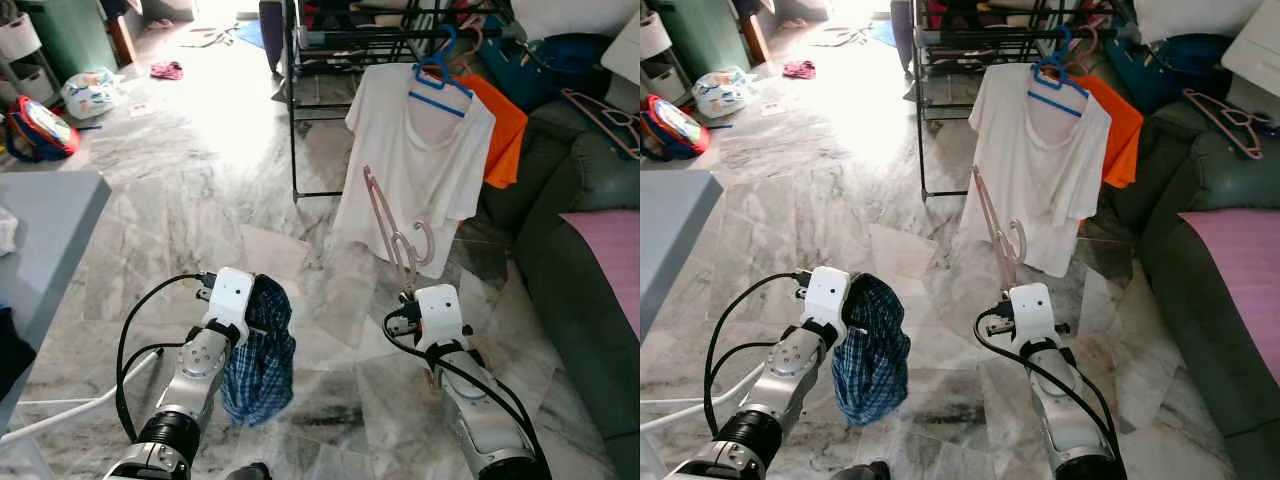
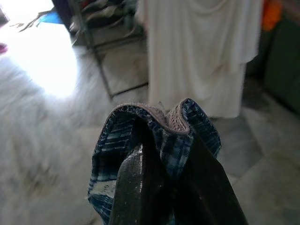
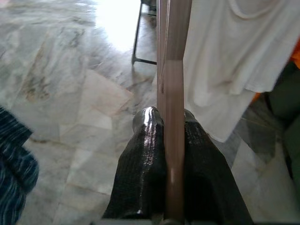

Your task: Hang hanger

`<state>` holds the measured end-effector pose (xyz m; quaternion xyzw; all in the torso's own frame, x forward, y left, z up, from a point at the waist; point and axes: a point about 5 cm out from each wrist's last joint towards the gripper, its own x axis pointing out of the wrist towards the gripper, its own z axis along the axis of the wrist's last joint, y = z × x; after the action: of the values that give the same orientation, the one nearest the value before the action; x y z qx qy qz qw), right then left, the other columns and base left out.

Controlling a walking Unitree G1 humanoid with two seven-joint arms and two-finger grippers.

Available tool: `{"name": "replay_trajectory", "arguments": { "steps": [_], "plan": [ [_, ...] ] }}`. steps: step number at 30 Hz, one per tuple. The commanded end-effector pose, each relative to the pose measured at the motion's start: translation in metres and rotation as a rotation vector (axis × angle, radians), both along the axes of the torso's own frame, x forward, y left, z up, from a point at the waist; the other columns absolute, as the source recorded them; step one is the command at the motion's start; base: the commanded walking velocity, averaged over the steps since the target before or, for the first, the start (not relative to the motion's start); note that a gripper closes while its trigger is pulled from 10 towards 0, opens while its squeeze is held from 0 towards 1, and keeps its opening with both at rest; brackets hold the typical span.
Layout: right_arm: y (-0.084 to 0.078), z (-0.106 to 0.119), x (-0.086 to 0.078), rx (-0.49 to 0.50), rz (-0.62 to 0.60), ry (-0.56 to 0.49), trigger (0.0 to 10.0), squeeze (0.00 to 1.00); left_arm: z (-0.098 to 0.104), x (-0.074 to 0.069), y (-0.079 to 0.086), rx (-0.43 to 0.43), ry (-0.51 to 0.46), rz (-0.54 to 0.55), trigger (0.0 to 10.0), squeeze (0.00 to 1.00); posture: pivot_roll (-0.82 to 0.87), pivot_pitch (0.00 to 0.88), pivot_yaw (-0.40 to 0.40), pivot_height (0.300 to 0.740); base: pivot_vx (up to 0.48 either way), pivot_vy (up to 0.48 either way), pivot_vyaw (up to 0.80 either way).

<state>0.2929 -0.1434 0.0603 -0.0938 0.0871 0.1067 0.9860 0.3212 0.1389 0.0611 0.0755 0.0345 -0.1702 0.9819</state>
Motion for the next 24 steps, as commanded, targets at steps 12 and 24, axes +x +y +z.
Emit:
{"name": "replay_trajectory", "arguments": {
  "steps": [12, 24],
  "plan": [
    [-0.066, 0.034, -0.011, -0.229, 0.253, 0.029, 10.0, 0.00, 0.067, 0.033, 0.008, 0.371, -0.277, -0.266, 10.0, 0.00, 0.04, 0.227, 0.002, 0.740, 0.000, 0.000, 0.00],
    [-0.087, 0.055, -0.042, -0.208, 0.516, 0.133, 10.0, 0.00, 0.079, 0.038, 0.014, 0.755, -0.386, -0.438, 10.0, 0.00, 0.02, 0.236, 0.026, 0.740, 0.000, 0.000, 0.00]
  ]
}}
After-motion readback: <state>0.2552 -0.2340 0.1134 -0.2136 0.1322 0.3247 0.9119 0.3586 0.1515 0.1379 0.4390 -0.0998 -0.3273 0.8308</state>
